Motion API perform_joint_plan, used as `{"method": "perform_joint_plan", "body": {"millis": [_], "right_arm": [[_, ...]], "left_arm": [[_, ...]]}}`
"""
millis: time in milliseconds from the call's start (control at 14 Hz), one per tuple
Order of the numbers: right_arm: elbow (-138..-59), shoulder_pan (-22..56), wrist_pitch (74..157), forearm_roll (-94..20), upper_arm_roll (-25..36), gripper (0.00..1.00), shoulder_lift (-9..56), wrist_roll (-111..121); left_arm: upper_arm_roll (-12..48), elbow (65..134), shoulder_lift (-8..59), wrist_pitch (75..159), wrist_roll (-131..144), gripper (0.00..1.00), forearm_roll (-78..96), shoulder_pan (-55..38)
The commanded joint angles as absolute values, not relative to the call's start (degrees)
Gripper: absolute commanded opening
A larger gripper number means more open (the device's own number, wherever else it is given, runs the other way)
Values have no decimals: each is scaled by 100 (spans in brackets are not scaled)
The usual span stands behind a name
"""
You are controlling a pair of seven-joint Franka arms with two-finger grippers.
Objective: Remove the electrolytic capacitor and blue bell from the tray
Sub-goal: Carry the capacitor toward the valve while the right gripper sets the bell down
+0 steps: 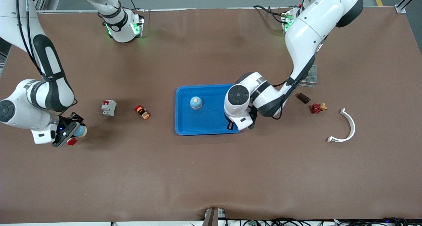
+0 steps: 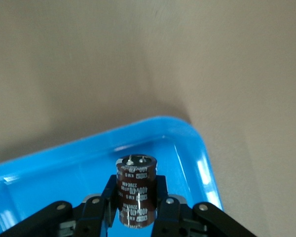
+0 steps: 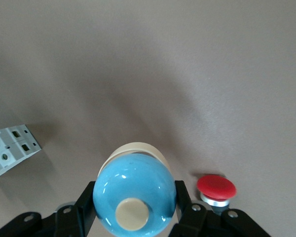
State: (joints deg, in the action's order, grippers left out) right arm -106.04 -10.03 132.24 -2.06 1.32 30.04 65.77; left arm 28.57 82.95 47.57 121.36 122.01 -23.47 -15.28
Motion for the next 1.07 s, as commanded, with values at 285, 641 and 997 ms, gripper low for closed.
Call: {"method": "perform_joint_plan", "body": {"millis": [285,641,997], "right_arm": [[-11135,-1187,13930,-220,0,43,2979,6759],[-11171,-1204,14141,-229,-9,43,3155,6759],[-11171,-1195,14229,-229,-18,44,3217,6794]], "left_arm": [[3453,8499,4149,10979,10594,0,-2338,-354],[3920,8911,3929,10556,9161,0,-2364,807],[3920,9438,3753,10556,8079,0,-2609,1563]]}}
